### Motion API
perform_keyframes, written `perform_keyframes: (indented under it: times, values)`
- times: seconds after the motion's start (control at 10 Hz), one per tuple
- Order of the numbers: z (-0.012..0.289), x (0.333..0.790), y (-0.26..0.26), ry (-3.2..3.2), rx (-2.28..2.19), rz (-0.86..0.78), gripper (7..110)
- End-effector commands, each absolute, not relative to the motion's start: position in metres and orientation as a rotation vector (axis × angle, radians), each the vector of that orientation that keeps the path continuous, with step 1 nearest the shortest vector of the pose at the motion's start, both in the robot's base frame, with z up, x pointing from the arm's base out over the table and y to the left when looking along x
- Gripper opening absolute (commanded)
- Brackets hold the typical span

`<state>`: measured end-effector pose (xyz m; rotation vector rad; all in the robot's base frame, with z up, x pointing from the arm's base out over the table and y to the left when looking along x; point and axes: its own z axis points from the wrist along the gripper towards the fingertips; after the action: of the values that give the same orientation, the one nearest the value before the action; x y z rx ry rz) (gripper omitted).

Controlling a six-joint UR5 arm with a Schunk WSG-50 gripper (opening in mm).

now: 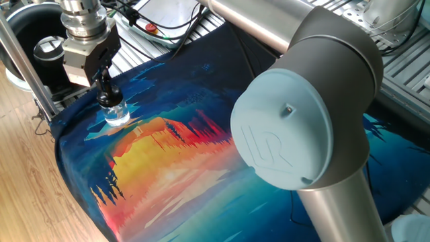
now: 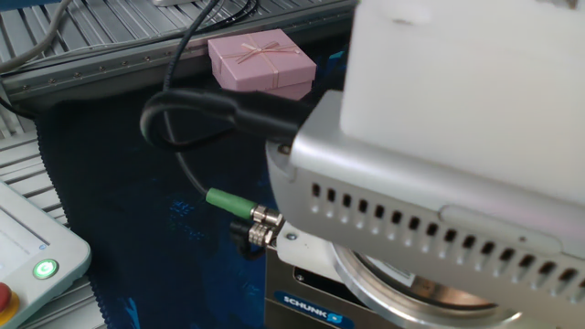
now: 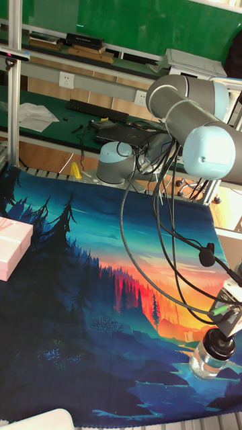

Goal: Unscrew the lid from the jar

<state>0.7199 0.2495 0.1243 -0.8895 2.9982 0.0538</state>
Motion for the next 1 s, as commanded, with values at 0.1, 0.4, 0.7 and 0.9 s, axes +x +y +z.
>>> perform_keyframes:
  times: [0.1, 0.4, 0.7, 0.9]
  values:
    - [0.125, 0.72, 0.2513, 2.99, -0.923, 0.071, 22]
    - [0.1252, 0.7198, 0.2511, 2.983, -0.949, 0.071, 22]
    - [0.1269, 0.719, 0.2502, 2.978, -0.996, 0.054, 22]
    - [0.1275, 0.7197, 0.25, 2.976, -1.015, 0.041, 22]
